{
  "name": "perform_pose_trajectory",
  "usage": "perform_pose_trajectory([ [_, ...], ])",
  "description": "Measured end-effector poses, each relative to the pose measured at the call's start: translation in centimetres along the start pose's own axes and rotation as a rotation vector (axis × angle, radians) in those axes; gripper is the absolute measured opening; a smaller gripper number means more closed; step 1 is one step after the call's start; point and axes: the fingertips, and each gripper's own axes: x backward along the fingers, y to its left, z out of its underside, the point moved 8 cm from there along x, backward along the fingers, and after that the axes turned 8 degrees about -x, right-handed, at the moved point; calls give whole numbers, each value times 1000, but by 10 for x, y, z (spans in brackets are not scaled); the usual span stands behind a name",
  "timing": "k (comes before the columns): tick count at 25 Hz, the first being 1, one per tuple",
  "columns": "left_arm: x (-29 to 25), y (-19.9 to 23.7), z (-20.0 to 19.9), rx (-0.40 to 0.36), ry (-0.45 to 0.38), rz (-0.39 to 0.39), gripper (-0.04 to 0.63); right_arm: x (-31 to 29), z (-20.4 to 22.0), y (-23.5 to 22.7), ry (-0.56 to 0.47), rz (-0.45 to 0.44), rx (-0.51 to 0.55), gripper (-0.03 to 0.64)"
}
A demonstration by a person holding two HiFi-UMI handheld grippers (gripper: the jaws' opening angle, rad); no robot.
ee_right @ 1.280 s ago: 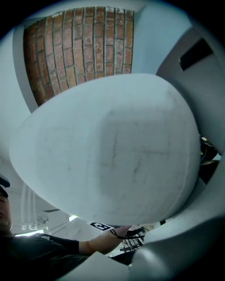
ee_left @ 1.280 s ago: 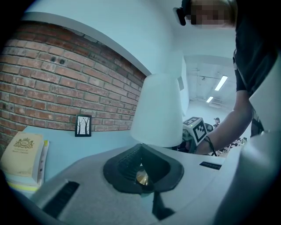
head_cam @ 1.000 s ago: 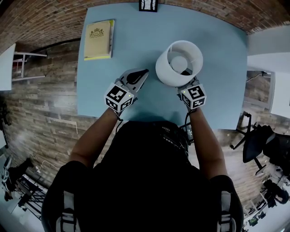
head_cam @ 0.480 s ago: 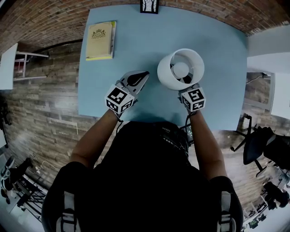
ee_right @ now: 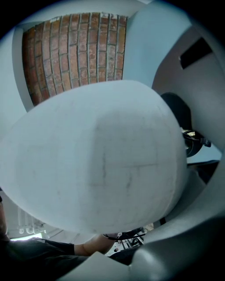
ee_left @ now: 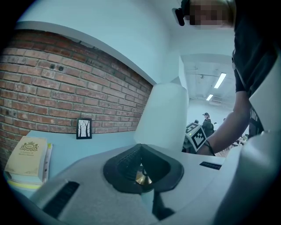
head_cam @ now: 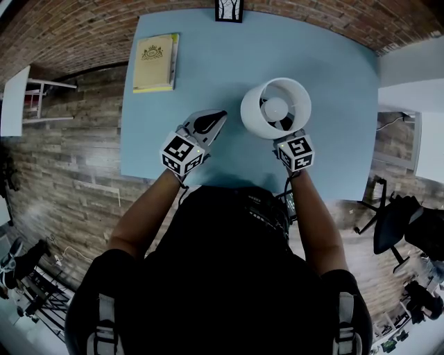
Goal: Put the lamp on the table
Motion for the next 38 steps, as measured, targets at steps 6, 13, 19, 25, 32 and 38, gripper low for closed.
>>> perform_pose_trajectory([
  [6, 2, -7, -2, -7, -1, -1, 9, 2, 2, -1, -1, -7, -3, 130],
  [13, 9, -13, 1, -9, 8, 2, 9, 12, 13, 1, 12, 5, -17, 130],
  [19, 13, -19, -2, -25, 1, 14, 9, 26, 18, 1, 2, 41, -19, 130],
  [25, 20, -31, -11, -56, -27, 44, 9, 42, 18, 12, -18, 58, -16, 94],
  [32, 34, -42, -15, -88, -46, 81, 9, 67, 17, 29, -52, 88, -5, 29],
  [38, 49, -57, -19, -113, -67, 113, 9, 89, 12, 54, -83, 96, 8, 18],
])
